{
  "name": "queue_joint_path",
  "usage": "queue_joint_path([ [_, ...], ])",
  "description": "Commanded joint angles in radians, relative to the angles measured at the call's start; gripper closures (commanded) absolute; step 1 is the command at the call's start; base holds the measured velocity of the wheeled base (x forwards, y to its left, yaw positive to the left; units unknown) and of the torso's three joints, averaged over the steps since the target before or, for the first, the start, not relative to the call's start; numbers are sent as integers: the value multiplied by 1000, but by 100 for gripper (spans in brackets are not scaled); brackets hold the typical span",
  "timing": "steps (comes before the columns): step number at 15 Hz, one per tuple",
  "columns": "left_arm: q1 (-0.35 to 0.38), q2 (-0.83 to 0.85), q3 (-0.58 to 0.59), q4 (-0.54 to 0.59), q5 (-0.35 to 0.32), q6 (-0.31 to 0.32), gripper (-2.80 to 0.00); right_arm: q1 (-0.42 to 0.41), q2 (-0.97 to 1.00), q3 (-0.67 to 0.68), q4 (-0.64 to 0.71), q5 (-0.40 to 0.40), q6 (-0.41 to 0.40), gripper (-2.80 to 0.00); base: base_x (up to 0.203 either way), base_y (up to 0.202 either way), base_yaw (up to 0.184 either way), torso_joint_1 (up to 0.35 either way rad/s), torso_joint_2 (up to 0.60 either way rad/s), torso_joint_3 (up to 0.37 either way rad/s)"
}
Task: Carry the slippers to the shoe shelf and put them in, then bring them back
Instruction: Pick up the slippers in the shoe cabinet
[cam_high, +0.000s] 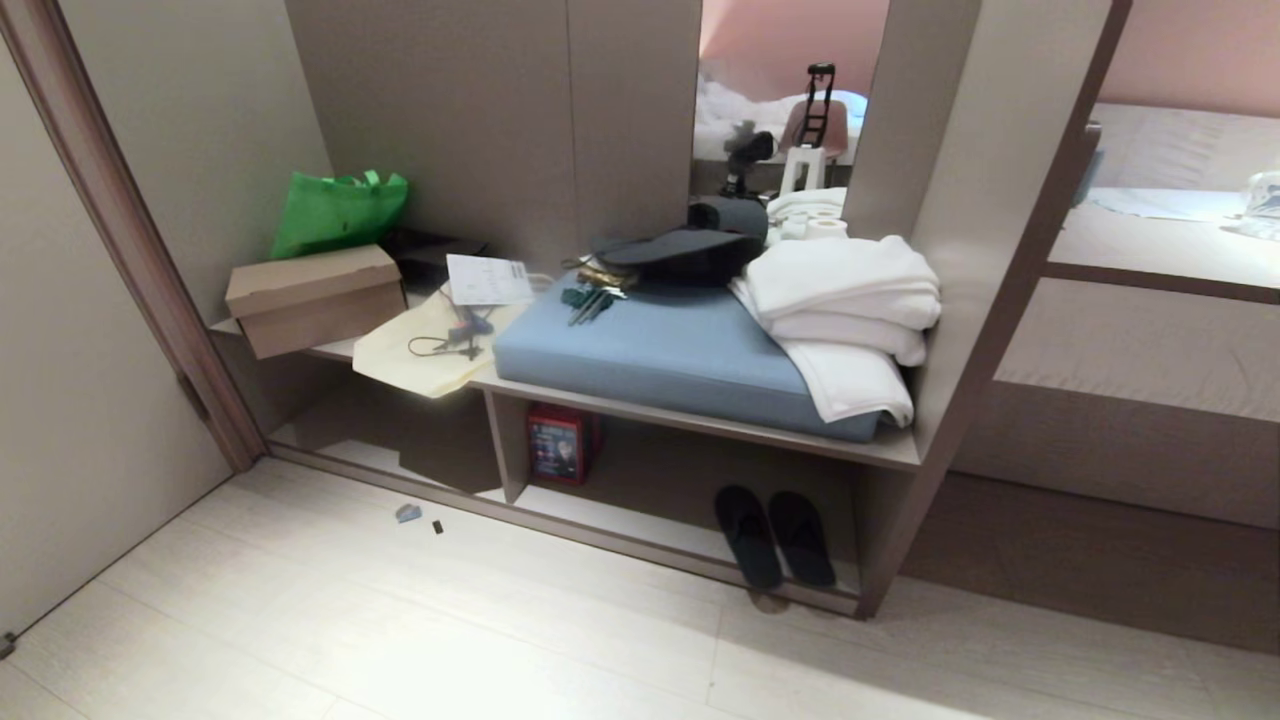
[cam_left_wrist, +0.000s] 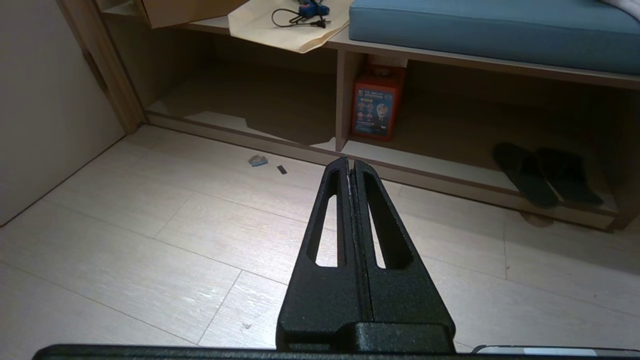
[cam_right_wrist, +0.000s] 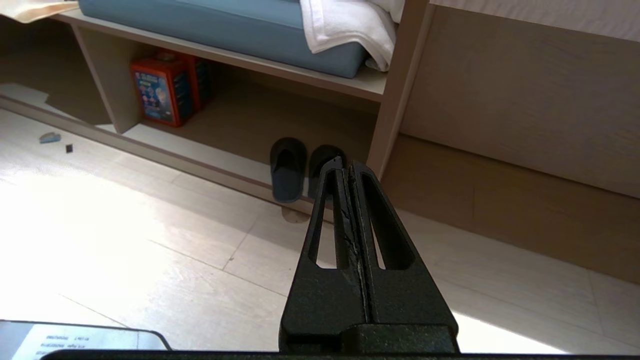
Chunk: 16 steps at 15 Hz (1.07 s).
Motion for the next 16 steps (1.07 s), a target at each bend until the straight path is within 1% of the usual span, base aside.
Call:
queue_joint_path([
  [1, 0, 2, 0, -1, 0, -1, 0, 0, 1, 0, 0, 1, -2, 0, 0, 0, 0, -7, 7, 32],
  [16, 0, 2, 0, 0, 0, -1, 0, 0, 1, 0, 1, 1, -2, 0, 0, 1, -4, 0, 0, 0],
])
